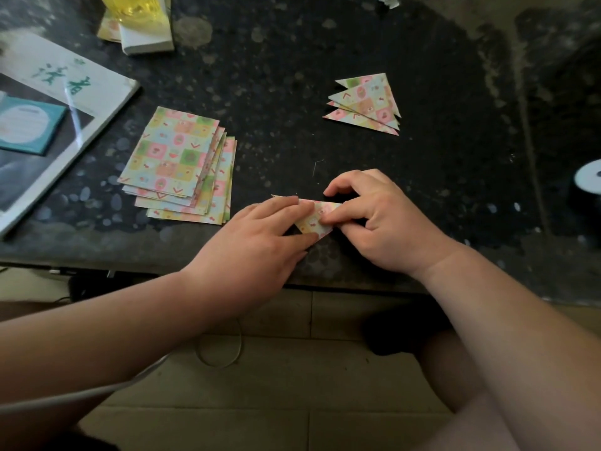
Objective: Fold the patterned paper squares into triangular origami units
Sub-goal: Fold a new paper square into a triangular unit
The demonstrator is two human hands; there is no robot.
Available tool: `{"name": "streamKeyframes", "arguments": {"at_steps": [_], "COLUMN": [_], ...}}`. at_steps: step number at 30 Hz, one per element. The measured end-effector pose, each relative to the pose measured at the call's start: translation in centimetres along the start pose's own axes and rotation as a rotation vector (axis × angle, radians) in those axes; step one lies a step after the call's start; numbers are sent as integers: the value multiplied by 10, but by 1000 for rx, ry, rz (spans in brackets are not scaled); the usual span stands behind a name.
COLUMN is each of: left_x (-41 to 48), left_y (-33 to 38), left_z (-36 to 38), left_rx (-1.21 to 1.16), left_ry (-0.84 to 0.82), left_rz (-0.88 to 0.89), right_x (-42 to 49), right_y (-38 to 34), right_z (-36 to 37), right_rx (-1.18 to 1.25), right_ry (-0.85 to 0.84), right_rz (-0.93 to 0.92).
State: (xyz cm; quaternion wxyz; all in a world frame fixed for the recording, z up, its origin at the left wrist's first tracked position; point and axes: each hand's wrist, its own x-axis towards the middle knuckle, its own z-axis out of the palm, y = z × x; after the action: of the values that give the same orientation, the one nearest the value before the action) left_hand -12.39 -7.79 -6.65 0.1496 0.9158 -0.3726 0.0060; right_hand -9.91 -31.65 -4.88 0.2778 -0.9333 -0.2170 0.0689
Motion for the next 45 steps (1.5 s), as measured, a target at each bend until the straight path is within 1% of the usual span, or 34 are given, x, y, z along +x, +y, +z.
{"name": "streamKeyframes", "arguments": {"at_steps": [11, 16, 18, 20, 22, 26, 30, 31, 33, 35, 37, 38, 40, 43, 45], "left_x": [0, 4, 6, 9, 16, 34, 45, 47, 48, 49, 51, 53, 55, 57, 58], "left_y": [3, 1, 3, 6, 9, 6, 1, 1, 2, 7, 9, 10, 11, 12, 12], "left_z": [-1, -3, -6, -10, -15, -29, -43, -44, -46, -47, -48, -48, -50, -54, -54], "left_rx": [24, -32, -53, -107, -204, -384, -557, -634, -879, -1170, -1369, -1434, -1541, -1664, -1692], "left_ry": [-15, -5, 9, 12, 10, -7, -93, -94, -64, 1, 76, 101, 134, 150, 190], "left_rz": [-25, -47, -98, -200, -332, -525, -657, -694, -780, -870, -943, -979, -1030, -1081, -1110], "right_x": [1, 3, 3, 4, 6, 11, 12, 13, 14, 14, 12, 11, 10, 8, 8], "right_y": [-1, -3, -5, -8, -10, -15, -23, -26, -31, -37, -39, -39, -39, -40, -39], "right_z": [-6, -9, -10, -13, -14, -15, -17, -18, -22, -29, -34, -35, -34, -32, -32], "right_rx": [48, 49, 64, 114, 194, 356, 557, 653, 917, 1168, 1276, 1283, 1244, 1115, 991], "right_ry": [-62, -106, -107, -71, -21, 74, 159, 194, 240, 196, 104, 74, 74, 195, 283], "right_rz": [45, 72, 93, 130, 187, 366, 400, 424, 532, 633, 648, 645, 647, 613, 559]}}
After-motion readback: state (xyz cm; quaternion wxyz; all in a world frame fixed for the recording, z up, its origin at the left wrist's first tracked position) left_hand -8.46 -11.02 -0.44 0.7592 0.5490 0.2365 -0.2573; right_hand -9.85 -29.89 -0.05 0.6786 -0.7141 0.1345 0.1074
